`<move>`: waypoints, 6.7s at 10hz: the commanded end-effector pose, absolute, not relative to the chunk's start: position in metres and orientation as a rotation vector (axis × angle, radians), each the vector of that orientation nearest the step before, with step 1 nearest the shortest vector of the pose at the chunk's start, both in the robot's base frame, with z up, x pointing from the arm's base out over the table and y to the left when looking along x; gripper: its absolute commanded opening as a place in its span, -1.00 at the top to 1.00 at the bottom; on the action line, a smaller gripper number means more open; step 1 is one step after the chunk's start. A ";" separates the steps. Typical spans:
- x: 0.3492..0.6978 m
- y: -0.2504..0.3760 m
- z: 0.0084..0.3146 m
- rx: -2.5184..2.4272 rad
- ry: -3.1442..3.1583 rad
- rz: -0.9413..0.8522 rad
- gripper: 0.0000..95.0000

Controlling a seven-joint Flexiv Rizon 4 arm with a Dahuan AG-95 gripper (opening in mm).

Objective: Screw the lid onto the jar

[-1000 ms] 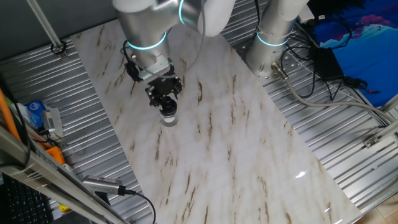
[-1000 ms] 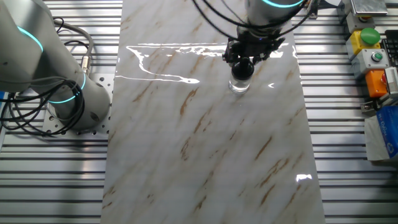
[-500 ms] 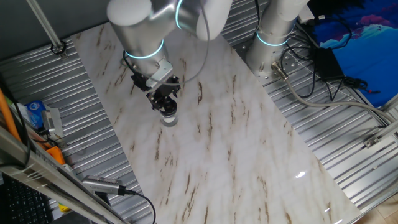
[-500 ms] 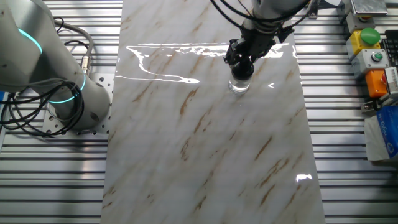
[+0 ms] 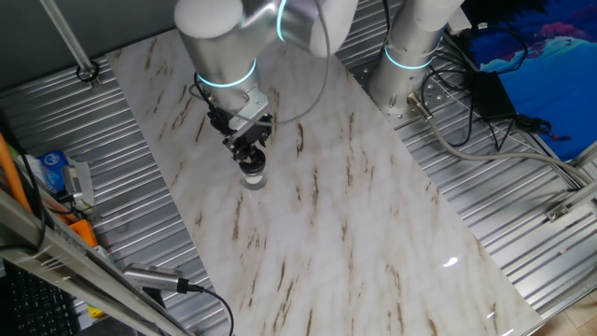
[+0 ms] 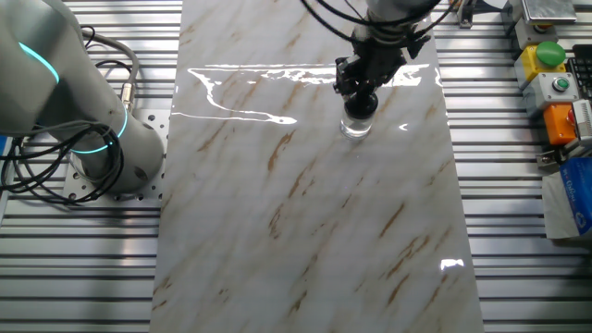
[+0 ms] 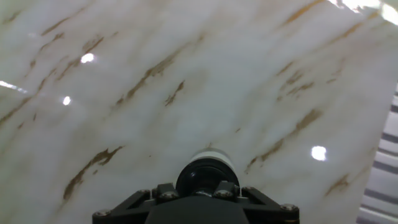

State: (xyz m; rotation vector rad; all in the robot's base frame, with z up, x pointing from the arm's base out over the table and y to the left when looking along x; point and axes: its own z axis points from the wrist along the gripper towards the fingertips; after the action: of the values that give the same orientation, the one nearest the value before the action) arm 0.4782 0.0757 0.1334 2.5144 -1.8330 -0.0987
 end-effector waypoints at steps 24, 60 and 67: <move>0.479 0.079 0.129 2.292 -2.207 0.019 1.00; 0.483 0.076 0.116 0.349 -3.295 0.009 0.20; 0.482 0.077 0.120 0.743 -3.221 0.013 -0.60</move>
State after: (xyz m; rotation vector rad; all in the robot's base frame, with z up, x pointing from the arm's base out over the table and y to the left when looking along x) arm 0.4843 0.0765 0.1166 0.6929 -3.2382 0.0149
